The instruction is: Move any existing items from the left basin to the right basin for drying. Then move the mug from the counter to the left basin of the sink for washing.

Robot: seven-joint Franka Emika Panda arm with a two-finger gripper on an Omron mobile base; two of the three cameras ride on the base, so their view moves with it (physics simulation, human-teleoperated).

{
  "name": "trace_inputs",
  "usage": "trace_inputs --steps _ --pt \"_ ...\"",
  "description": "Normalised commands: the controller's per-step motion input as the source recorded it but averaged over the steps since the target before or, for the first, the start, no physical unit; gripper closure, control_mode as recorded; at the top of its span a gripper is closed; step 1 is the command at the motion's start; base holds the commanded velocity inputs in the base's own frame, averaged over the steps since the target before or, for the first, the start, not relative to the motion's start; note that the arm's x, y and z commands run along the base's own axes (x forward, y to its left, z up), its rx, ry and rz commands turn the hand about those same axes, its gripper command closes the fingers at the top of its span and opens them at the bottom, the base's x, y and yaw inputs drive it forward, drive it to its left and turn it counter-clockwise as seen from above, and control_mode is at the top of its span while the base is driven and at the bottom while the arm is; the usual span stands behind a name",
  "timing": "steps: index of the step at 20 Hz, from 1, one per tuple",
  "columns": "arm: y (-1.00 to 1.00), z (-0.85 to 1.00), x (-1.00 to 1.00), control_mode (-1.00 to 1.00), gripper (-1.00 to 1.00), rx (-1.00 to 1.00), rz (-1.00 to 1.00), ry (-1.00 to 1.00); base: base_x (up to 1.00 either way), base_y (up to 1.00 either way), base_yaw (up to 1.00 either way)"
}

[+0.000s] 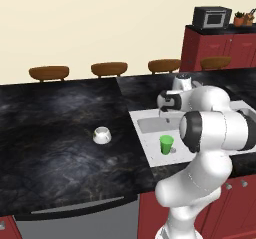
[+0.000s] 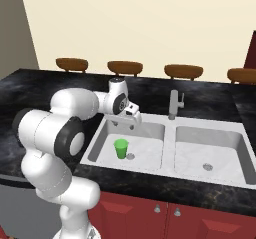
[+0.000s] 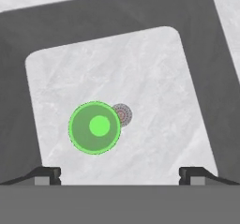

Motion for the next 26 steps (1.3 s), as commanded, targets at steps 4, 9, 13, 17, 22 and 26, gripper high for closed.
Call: trace_inputs --steps 4,9,13,17,22,26 --pt "-0.04 -0.27 0.2 -1.0 -1.0 0.0 0.0 0.01 0.0 0.0 0.0" --pt "-0.01 -0.26 0.19 -1.0 -1.0 0.0 0.0 0.0 0.0 0.0 0.0" --pt "0.0 -0.23 0.13 -1.0 -1.0 0.0 0.0 0.0 0.0 0.0 0.0" --pt "0.0 -0.18 0.06 -1.0 -1.0 0.0 0.0 0.0 0.0 0.0 0.0" --pt "0.0 -0.15 0.0 -1.0 -1.0 0.0 0.0 0.0 0.0 0.0 0.0" --pt "0.0 -0.14 0.0 -1.0 -1.0 0.0 0.0 0.0 0.0 0.0 0.0"
